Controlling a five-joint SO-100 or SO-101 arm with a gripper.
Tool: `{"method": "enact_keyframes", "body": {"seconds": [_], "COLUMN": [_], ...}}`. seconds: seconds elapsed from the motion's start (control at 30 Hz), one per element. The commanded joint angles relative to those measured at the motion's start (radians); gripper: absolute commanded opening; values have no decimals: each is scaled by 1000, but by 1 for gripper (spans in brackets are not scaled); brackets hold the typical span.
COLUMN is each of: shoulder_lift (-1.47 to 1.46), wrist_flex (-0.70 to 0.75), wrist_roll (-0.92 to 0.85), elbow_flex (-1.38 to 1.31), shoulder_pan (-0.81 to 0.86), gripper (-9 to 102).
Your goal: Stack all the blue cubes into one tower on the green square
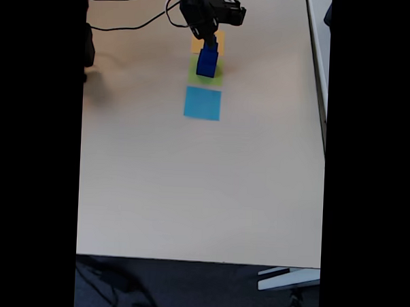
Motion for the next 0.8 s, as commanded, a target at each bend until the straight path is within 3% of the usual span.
{"method": "enact_keyframes", "body": {"seconds": [0.0,0.27,0.63,0.77], "shoulder_lift": [71,92,3,23], "wrist_flex": [-9,25,449,491], "wrist_roll": [3,-52,-172,-216], "elbow_flex": [-23,-63,-600,-661], "shoulder_pan": [12,57,127,118], "gripper": [0,0,0,0]}}
